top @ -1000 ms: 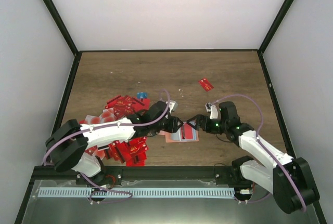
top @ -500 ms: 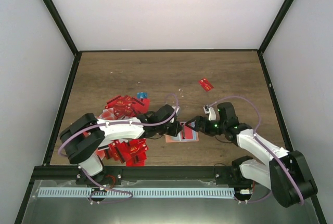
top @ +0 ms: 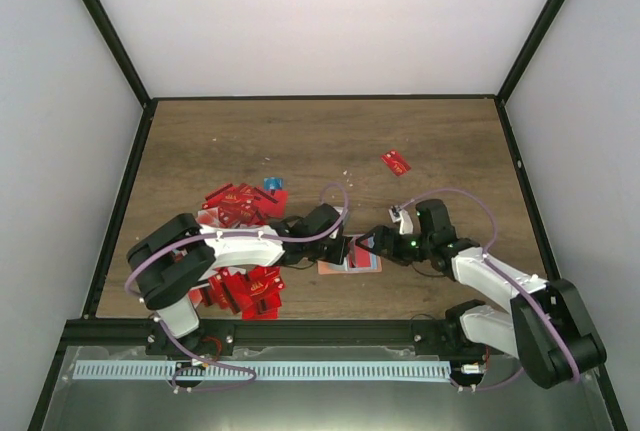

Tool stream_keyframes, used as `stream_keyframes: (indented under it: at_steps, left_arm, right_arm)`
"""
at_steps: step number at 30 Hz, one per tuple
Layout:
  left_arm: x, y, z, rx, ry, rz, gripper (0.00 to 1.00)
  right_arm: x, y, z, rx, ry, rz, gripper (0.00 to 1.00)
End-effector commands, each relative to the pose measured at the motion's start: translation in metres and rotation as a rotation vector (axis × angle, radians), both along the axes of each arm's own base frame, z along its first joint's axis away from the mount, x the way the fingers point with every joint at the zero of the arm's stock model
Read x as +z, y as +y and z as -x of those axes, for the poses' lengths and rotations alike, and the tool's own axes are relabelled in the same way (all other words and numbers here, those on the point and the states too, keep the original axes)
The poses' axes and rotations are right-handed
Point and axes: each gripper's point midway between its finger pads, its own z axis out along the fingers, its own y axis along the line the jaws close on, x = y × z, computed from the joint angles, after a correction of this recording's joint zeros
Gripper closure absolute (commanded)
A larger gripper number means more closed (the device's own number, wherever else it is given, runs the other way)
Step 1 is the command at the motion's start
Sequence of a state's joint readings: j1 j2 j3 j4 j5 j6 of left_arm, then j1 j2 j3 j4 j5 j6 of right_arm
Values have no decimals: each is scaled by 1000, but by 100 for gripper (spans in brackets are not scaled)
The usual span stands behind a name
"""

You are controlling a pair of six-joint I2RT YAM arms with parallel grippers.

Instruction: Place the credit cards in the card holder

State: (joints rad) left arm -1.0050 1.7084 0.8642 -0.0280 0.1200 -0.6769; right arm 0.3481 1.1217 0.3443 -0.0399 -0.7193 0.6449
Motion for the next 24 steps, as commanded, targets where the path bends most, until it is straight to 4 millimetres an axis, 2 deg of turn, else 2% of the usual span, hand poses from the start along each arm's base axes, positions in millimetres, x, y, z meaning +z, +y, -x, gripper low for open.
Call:
stream_keyframes:
  at_steps: [1,11,24]
  left_arm:
    - [1,-11,-2,-15,-6,24,96]
    - [-11,-18,-2,-24,11,18,96]
    - [-27,-12,-1,-11,32,-19,96]
  right_arm:
    - [2,2,-2,6,-7,-16,5]
    - [0,1,-3,1,-2,-11,5]
    - [-5,1,-3,0,13,-9,6]
